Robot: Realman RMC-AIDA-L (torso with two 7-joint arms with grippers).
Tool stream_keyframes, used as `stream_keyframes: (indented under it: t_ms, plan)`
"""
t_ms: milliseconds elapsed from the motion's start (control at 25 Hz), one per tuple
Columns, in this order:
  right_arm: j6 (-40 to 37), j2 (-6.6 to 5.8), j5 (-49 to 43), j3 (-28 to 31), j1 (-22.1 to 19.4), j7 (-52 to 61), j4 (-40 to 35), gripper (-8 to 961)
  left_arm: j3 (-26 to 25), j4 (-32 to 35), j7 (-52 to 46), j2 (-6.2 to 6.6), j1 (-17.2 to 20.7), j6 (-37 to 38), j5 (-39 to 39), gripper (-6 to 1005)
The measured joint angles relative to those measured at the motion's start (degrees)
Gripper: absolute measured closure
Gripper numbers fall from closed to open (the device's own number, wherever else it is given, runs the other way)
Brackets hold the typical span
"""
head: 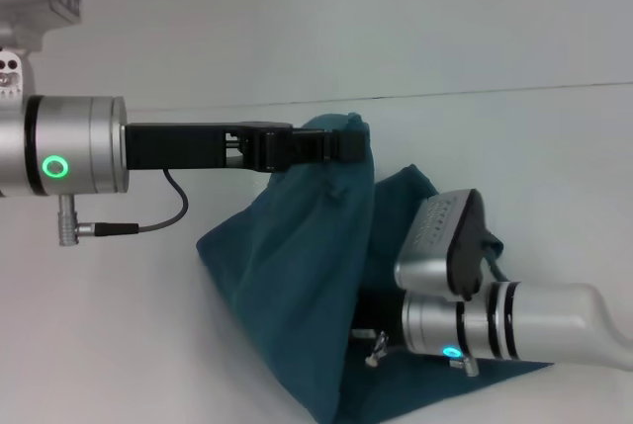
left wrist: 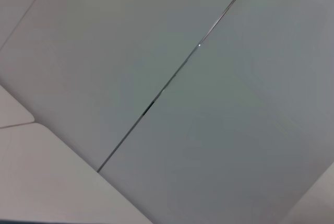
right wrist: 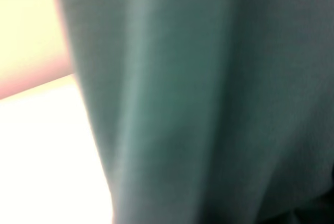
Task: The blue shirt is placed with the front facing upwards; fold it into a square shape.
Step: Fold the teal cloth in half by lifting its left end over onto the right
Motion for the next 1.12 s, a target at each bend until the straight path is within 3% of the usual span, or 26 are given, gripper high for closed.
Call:
stream_keyframes:
  t_ms: [680,1120]
  plan:
    - [7.33,0.17,-2.05,3.91,5.51,-3.77,6.36,942,0.00,0.01,0.34,0.37,0.28,-0.39,-0.23,968]
    - [2.86,-0.58,-1.69,7.19,-0.73,-3.67,1.88,941,0.02,0.00,0.58,-0.26,0.08,-2.51,-0.23,968]
